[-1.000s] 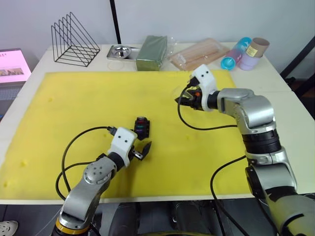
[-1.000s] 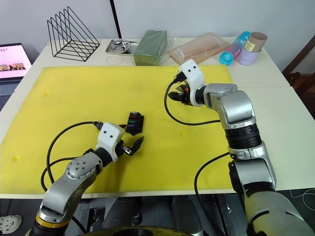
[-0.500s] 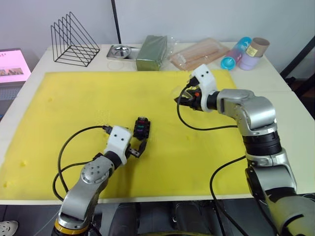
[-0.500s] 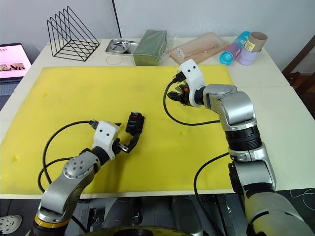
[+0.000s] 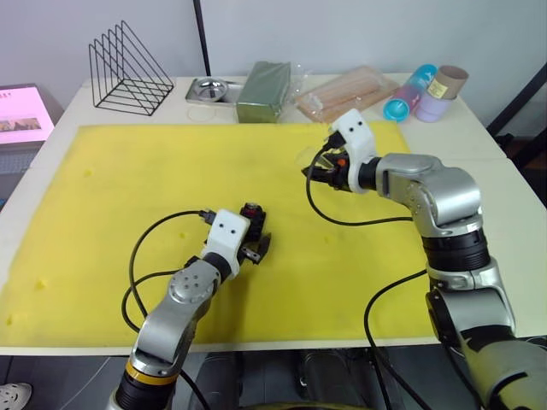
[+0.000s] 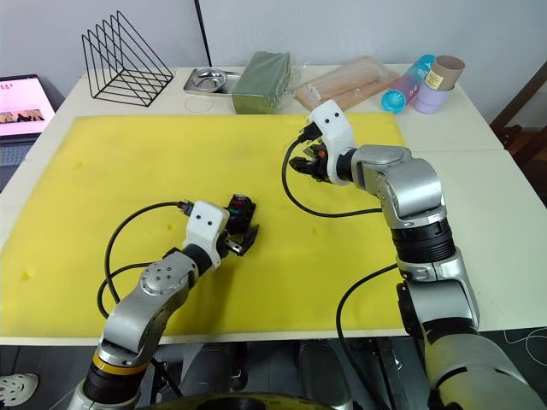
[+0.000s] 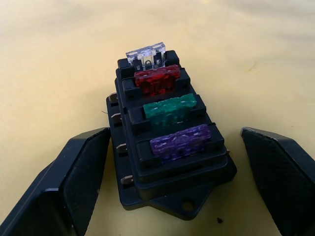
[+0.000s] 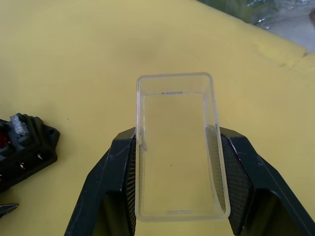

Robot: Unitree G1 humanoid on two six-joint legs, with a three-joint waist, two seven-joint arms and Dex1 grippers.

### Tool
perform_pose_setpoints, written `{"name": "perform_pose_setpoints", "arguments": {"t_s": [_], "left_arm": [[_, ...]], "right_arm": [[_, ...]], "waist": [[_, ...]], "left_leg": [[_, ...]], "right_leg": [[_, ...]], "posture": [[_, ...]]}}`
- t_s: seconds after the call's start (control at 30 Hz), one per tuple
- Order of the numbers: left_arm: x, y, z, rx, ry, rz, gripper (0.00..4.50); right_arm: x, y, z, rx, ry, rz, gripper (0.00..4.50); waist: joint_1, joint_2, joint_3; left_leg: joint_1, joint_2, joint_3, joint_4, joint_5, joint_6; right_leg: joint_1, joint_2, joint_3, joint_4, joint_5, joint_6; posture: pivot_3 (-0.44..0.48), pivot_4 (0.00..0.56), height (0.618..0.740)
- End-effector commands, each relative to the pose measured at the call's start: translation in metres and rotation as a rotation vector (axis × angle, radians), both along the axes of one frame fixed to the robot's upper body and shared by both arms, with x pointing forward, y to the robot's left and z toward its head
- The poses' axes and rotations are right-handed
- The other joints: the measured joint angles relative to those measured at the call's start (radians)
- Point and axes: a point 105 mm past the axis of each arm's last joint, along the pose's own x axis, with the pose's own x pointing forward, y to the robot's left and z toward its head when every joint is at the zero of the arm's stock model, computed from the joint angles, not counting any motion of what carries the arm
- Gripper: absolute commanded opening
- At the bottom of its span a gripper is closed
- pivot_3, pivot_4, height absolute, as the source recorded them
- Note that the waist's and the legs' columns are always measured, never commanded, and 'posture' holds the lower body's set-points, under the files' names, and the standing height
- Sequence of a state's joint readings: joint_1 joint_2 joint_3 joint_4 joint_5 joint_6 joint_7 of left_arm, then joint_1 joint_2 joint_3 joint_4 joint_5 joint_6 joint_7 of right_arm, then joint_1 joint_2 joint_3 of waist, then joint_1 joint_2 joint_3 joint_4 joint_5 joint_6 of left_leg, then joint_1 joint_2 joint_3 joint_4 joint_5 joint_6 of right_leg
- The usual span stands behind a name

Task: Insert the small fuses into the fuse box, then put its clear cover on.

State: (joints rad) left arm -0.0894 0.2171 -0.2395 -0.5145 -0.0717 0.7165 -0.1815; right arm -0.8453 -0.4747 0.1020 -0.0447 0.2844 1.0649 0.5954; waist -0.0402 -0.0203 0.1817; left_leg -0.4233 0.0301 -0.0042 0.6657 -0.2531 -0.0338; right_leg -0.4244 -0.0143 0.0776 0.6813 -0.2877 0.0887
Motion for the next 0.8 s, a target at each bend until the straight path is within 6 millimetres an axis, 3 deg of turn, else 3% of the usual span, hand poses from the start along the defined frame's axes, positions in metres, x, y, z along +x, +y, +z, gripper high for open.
{"name": "perform_pose_setpoints", "arguments": {"t_s": [0.03,0.17,0.27,0.37,0.4,0.8], "left_arm": [[0.000,0.003,0.000,0.022,-0.002,0.030,4.50],[0.001,0.009,0.000,0.031,-0.005,0.061,4.50],[0.002,0.013,0.000,0.039,-0.012,0.086,3.87],[0.002,0.013,0.001,0.044,-0.013,0.083,2.90],[0.003,0.014,0.001,0.044,-0.015,0.081,2.80],[0.003,0.023,0.004,0.044,-0.014,0.057,2.81]], "right_arm": [[-0.003,0.002,0.018,0.016,-0.066,0.013,1.82],[-0.003,0.001,0.018,0.016,-0.066,0.010,1.82],[-0.003,0.001,0.017,0.012,-0.068,0.011,1.82],[-0.003,0.002,0.017,0.010,-0.068,0.020,1.82],[-0.004,0.003,0.017,0.009,-0.069,0.026,1.82],[-0.004,0.001,0.019,0.008,-0.080,0.022,1.82]], "waist": [[0.000,0.000,0.000],[-0.002,0.000,0.000],[-0.002,0.000,0.000],[-0.003,0.000,0.000],[-0.003,0.000,0.000],[-0.004,0.000,0.000]], "left_leg": [[0.000,0.000,0.000,0.000,0.000,0.000],[0.000,0.000,0.000,0.000,0.000,0.000],[0.000,0.000,0.000,0.000,0.000,0.000],[0.000,0.000,0.000,0.000,0.000,0.000],[0.000,0.000,0.000,0.000,0.000,0.000],[0.000,0.000,0.000,0.000,0.000,0.000]], "right_leg": [[0.000,0.000,0.000,0.000,0.000,0.000],[0.000,0.000,0.000,0.000,0.000,0.000],[0.000,0.000,0.000,0.000,0.000,0.000],[0.000,0.001,0.000,0.000,0.000,0.000],[0.000,0.001,0.000,0.000,0.000,0.000],[0.000,0.001,0.000,0.000,0.000,0.000]], "posture": [[0.000,0.150,0.740],[0.000,0.150,0.740],[0.000,0.150,0.740],[0.000,0.150,0.740],[0.000,0.150,0.740],[0.000,0.150,0.740]]}}
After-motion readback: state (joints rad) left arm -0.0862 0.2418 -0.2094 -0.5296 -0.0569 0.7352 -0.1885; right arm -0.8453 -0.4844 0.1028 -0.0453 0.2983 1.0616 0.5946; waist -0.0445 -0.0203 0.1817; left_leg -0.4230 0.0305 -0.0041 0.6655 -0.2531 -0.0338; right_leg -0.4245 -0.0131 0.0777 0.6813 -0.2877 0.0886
